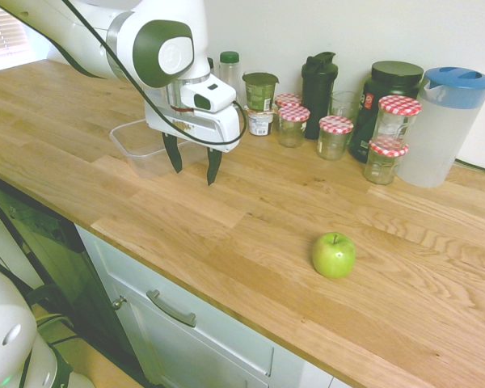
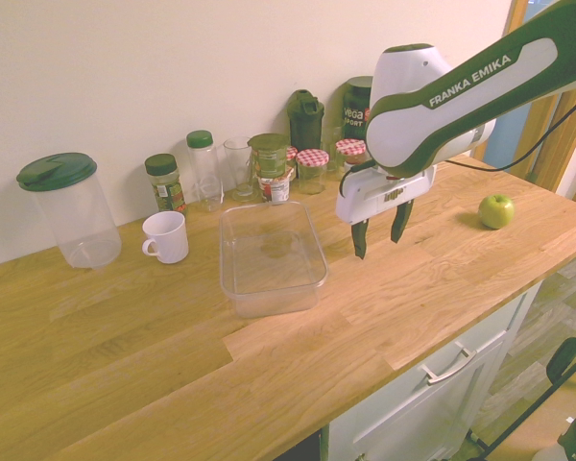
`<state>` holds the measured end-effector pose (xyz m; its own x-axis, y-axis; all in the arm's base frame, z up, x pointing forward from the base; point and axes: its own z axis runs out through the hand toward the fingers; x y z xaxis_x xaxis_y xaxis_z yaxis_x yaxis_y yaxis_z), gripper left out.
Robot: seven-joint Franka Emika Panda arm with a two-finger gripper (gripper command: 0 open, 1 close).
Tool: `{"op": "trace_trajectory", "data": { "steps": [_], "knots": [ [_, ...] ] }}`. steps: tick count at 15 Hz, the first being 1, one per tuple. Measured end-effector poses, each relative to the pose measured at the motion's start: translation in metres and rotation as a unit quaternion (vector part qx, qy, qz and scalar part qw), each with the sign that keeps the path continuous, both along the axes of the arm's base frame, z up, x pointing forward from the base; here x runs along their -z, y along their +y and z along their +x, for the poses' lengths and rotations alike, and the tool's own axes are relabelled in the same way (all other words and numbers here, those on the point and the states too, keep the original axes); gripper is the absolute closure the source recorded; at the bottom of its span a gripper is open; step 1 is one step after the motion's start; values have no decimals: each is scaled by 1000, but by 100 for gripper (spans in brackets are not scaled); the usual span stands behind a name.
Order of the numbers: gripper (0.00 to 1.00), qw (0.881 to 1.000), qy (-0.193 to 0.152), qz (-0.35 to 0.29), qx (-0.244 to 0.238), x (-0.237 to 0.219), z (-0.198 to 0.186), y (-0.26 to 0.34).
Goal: Put the apple into the container
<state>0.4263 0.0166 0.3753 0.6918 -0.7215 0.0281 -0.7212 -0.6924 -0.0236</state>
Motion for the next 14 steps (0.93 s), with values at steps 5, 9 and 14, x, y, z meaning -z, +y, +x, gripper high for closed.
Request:
{"op": "trace_trajectory", "data": {
  "steps": [5, 9, 14],
  "knots": [
    [0, 1000, -16, 0, 25, -34, 15, -30],
    [0, 1000, -7, -10, -22, -90, 7, -142],
    [0, 989, -8, -11, -144, -92, -42, -263]
  ]
}}
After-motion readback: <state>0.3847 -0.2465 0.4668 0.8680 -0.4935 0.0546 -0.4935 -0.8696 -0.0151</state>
